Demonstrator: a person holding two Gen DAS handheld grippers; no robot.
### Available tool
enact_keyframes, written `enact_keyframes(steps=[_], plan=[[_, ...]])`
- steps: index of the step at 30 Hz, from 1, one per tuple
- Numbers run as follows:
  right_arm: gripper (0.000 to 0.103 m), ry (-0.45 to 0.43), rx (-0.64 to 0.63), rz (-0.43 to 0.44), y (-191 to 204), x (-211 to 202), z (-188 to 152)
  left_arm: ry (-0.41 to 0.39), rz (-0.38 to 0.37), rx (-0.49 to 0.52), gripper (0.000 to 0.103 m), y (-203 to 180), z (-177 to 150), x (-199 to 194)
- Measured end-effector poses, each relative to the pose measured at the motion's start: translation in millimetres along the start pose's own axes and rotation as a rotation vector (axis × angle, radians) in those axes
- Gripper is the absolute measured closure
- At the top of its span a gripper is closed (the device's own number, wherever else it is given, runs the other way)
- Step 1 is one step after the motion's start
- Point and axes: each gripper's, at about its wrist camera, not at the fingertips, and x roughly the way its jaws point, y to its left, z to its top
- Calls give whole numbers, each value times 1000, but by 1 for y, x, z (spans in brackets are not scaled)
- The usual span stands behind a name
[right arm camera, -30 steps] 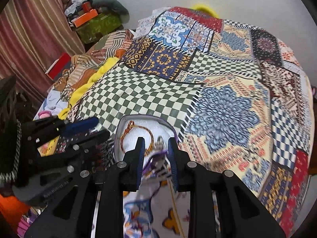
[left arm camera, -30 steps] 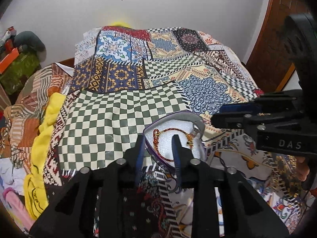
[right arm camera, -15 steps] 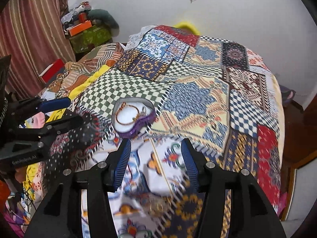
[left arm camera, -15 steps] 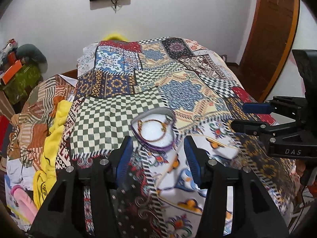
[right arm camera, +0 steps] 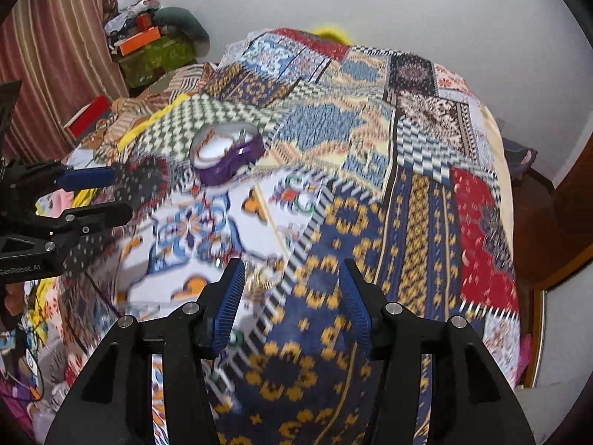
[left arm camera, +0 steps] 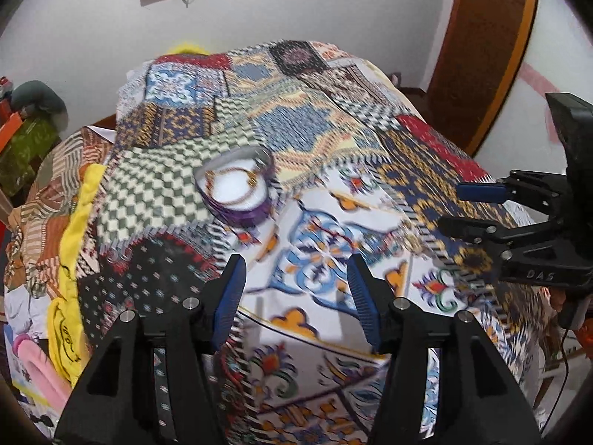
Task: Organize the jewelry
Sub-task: 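Open both tools to drop the jewelry into the tin and withdraw, then grasp the turquoise beaded bracelet with the left tool while the right tool grasps gold hoop earrings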
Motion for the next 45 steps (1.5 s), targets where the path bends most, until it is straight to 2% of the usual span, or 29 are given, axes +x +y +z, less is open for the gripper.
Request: enact_keyframes(steps=[6, 10, 12, 14, 17, 20, 23, 27, 29, 39, 42, 45], plan=[[54, 39, -41, 6, 11, 17, -18, 32, -33, 26, 47, -19, -18, 14], [54, 33, -32, 28, 11, 21, -17, 27, -41, 58, 47, -29, -23, 21], [56, 32, -18, 48, 10, 22, -16, 28, -57, 61, 51, -31, -22, 25], [61, 38, -17, 56, 11, 25, -14, 34, -73, 56, 65, -31, -21, 29], [63, 36, -16, 60, 14, 28, -14, 48, -97, 45, 76, -30, -21, 35], [71, 31, -28, 54, 19, 31, -15, 50, -118, 34, 78, -29, -21, 39], [87, 25, -38, 51, 23, 33, -15, 52, -128, 25, 78, -28, -21, 42], [88, 23, -32, 62, 21, 30, -15, 52, -139, 24, 78, -29, -19, 44], [94, 25, -17, 85, 18, 27, -17, 51, -141, 38, 78, -32, -18, 45], [94, 28, 1, 79, 1, 12, -27, 48, -154, 41, 77, -40, -11, 55], [93, 21, 4, 50, -3, 9, -28, 48, -161, 39, 77, -41, -8, 59], [80, 32, 6, 45, -6, 7, -29, 44, -158, 52, 77, -43, -7, 62]])
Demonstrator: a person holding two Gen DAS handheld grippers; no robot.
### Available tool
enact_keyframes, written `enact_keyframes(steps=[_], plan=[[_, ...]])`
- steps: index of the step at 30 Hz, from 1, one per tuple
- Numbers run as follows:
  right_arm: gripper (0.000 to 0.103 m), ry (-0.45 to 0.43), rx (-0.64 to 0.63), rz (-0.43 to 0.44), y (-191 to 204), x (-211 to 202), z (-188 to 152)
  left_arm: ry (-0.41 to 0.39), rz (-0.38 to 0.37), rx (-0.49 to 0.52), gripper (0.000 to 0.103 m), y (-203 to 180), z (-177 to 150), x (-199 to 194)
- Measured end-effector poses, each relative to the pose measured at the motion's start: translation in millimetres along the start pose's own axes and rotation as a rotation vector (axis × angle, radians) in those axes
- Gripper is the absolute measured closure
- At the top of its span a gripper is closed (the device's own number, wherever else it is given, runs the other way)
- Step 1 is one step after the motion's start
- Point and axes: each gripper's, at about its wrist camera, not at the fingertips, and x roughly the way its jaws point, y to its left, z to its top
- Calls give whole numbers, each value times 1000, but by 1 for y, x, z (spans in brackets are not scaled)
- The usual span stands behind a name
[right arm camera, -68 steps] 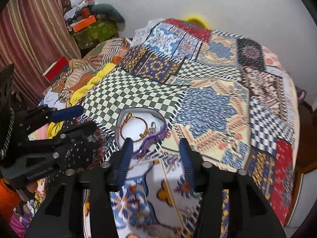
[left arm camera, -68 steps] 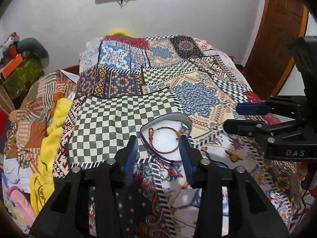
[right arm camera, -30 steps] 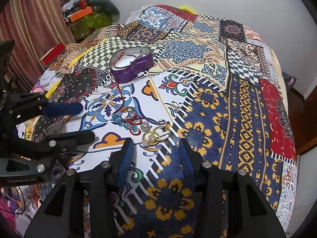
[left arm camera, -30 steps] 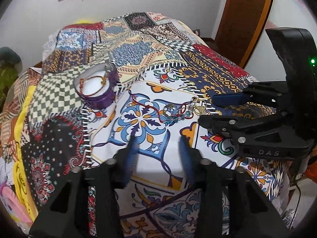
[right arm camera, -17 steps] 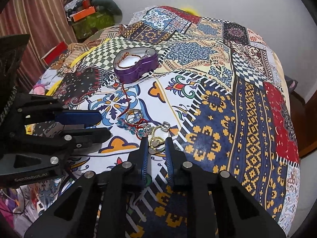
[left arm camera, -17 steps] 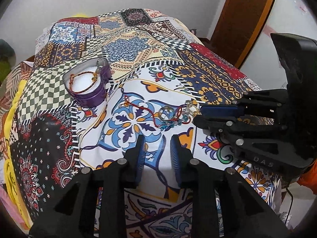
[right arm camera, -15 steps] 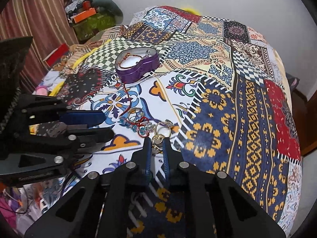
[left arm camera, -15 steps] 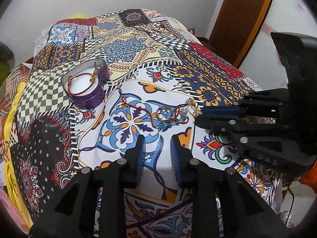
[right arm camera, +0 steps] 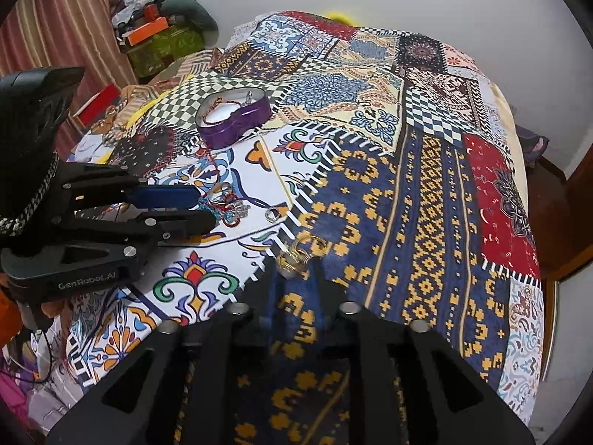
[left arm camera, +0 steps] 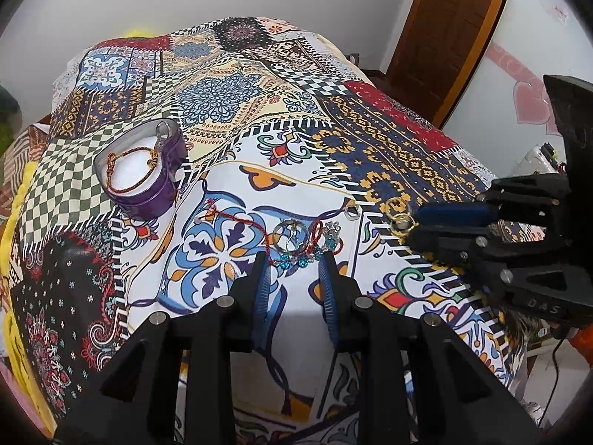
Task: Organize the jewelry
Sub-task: 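Grasp the turquoise beaded bracelet with the left tool while the right tool grasps gold hoop earrings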
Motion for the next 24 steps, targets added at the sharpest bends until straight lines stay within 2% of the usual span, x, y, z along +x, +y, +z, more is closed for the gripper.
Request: enact_keyframes(steps=[1, 4, 8, 17, 24], plan=[[72, -11, 0, -7, 0, -2, 0, -3, -1, 2, 77, 0, 0, 0], [70, -27, -2, -17, -2, -5, 1, -11, -12, 7, 79, 0, 0, 2], [70, -27, 5, -15, -5, -3, 6, -19, -26, -2, 98, 3, -1, 2], [70, -3, 3, 32, 1, 4, 3, -48, -37, -41, 98, 9, -7, -15], [70, -20, 15, 11, 1, 6, 12, -123, -7, -40, 98, 11, -10, -47]])
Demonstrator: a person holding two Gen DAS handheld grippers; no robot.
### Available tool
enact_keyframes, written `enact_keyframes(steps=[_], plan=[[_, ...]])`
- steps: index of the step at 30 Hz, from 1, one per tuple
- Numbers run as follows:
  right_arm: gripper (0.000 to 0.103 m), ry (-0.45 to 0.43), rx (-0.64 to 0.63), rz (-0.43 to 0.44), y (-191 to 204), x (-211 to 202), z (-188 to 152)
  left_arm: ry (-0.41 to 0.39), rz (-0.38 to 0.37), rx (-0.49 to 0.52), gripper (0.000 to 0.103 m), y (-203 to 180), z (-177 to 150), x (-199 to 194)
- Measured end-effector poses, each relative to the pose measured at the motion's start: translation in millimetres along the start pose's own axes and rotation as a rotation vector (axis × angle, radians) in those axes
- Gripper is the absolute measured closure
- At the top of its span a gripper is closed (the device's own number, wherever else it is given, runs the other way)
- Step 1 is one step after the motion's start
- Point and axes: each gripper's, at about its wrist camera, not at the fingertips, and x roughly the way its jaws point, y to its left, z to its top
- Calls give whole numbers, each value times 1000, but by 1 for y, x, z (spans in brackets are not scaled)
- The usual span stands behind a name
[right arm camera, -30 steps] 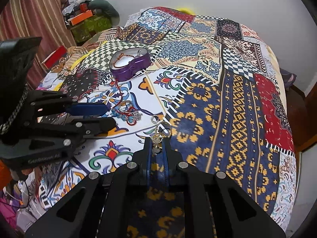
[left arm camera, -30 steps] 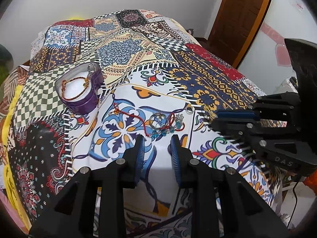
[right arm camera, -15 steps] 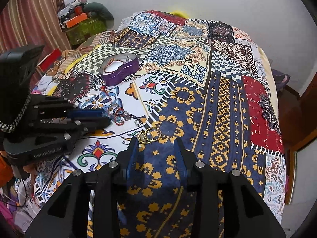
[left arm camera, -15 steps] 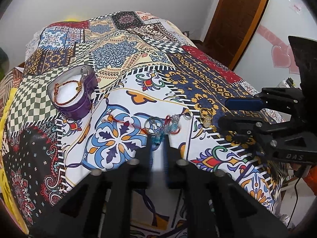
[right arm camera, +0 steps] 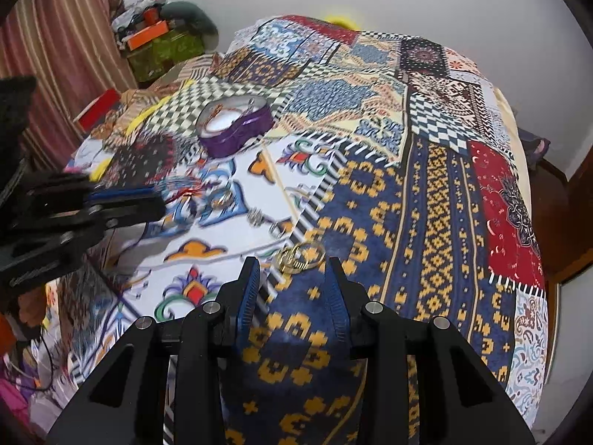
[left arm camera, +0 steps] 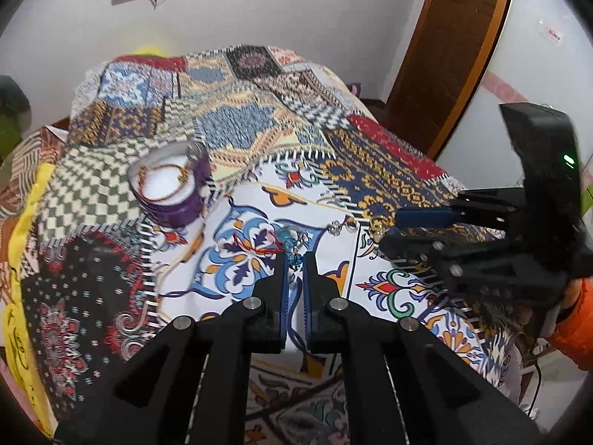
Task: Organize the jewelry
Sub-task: 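Grasp the turquoise beaded bracelet with the left tool while the right tool grasps gold hoop earrings, then lift the turquoise bracelet with the left tool while the right tool lifts the earrings toward the tin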
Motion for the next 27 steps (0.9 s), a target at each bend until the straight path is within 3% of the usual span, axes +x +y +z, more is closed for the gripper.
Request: enact_keyframes(steps=[5, 12, 18, 22, 27], plan=[[70, -15, 45, -21, -11, 2, 10, -19, -4, 3, 98, 0, 3, -8], [70, 19, 36, 14, -11, 8, 5, 2, -19, -1, 98, -1, -3, 0], [70, 7, 6, -14, -4, 9, 3, 12, -20, 0, 98, -4, -5, 5], [94, 1, 25, 28, -7, 11, 6, 14, -18, -1, 98, -4, -6, 6], [94, -20, 26, 23, -3, 6, 5, 6, -10, 1, 98, -3, -5, 1]])
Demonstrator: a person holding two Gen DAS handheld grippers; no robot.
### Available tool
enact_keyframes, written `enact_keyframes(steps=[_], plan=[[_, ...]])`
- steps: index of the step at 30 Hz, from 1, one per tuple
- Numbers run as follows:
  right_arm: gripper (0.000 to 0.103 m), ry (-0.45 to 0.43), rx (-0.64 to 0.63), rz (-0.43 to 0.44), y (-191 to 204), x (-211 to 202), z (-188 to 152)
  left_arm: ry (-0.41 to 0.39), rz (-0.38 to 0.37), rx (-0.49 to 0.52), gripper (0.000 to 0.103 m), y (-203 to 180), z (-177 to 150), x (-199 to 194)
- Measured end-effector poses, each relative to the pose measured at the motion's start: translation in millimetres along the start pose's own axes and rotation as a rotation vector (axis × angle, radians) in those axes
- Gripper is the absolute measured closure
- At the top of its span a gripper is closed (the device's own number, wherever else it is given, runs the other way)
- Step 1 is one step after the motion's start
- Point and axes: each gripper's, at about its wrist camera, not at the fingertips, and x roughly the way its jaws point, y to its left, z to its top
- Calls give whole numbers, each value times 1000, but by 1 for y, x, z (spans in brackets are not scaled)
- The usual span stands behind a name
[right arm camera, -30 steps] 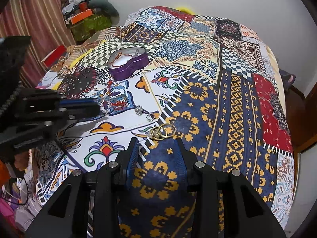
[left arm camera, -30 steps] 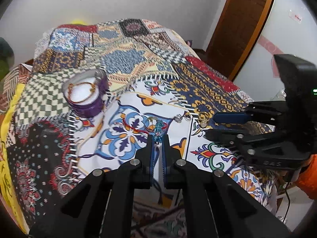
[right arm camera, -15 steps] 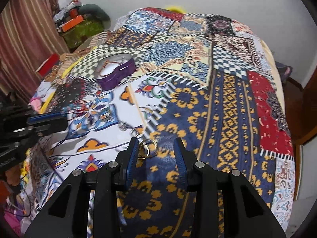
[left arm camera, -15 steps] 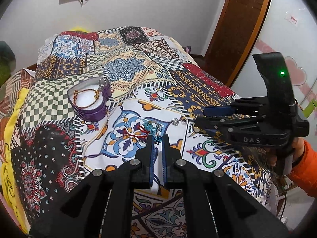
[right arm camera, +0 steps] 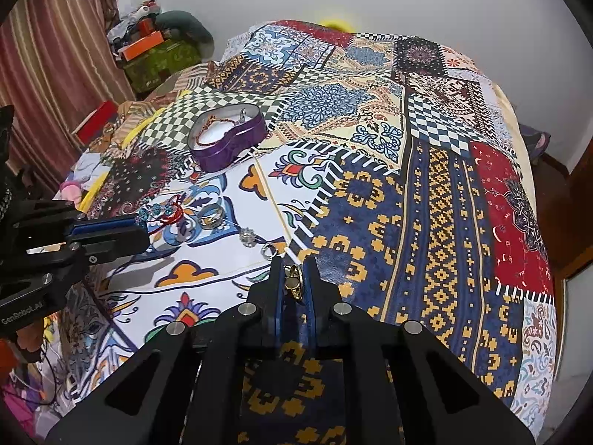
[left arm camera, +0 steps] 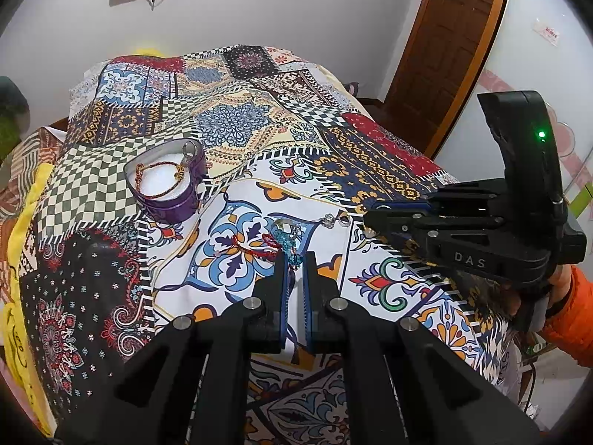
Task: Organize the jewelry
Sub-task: 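Lift the turquoise bracelet with the left tool while the right tool lifts the earrings toward the tin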
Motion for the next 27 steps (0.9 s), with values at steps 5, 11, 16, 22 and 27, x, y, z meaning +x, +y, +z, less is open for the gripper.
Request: enact_keyframes(steps=[5, 11, 16, 22, 27], plan=[[99, -31, 10, 5, 0, -14, 5, -21, 11, -7, 98, 1, 4, -9], [99, -89, -4, -13, 5, -33, 15, -56, 26, -16, 98, 4, 10, -21], [99, -87, -1, -56, 2, -31, 13, -62, 34, -19, 98, 7, 8, -28], [70, 13, -15, -58, 0, -11, 2, -35, 35, -20, 98, 10, 2, -21], [70, 37, -22, -59, -2, 0, 0, -23, 35, -23, 98, 10, 1, -14]])
